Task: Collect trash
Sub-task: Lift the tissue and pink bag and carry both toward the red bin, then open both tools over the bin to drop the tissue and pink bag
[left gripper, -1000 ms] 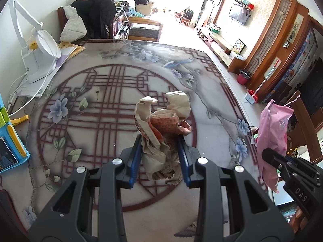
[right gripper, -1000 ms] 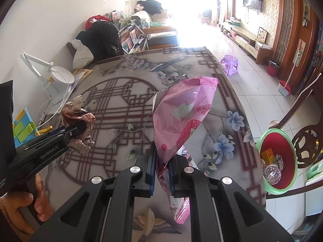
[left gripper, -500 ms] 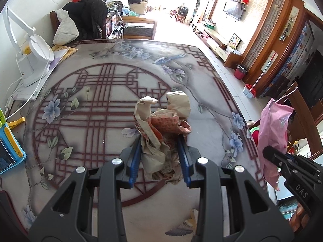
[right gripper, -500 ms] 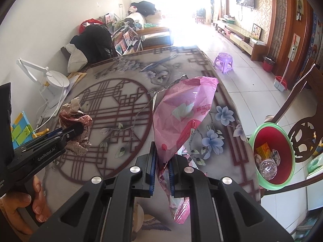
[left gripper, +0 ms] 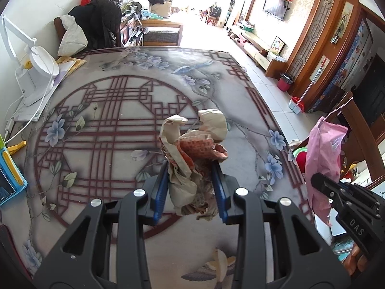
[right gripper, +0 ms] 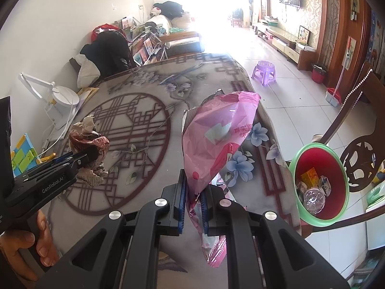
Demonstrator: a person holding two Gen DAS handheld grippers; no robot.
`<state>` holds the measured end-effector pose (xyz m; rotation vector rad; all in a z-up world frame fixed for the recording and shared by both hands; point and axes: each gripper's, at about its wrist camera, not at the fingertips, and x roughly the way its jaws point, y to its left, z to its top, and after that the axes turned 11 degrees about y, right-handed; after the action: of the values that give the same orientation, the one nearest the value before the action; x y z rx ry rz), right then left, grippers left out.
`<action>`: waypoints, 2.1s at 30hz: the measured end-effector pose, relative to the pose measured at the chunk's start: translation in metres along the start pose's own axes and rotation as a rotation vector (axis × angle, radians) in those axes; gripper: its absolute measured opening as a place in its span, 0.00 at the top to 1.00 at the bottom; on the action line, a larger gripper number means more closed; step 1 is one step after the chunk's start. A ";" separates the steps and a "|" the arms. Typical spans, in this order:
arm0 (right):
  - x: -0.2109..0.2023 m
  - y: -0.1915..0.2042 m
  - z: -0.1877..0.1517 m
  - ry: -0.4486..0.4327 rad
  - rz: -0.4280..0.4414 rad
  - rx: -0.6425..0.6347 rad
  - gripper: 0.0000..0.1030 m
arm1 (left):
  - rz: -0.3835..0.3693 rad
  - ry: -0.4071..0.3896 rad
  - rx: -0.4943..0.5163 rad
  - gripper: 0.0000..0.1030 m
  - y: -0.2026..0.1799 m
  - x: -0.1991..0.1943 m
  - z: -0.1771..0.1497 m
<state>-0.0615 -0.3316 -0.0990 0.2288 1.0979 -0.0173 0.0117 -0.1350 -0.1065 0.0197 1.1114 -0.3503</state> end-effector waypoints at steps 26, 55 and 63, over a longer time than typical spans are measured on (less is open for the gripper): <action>-0.017 -0.094 0.005 -0.029 -0.008 0.065 0.91 | -0.014 -0.002 0.073 0.68 -0.099 0.016 0.011; -0.005 -0.307 -0.026 0.014 -0.217 0.365 0.39 | -0.253 0.139 0.459 0.26 -0.336 0.121 0.036; -0.060 -0.253 -0.030 -0.201 -0.251 0.364 0.06 | -0.157 0.020 0.389 0.09 -0.288 0.083 0.051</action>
<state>-0.1477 -0.5790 -0.1033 0.4051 0.9107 -0.4587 0.0066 -0.4394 -0.1108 0.2815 1.0528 -0.7042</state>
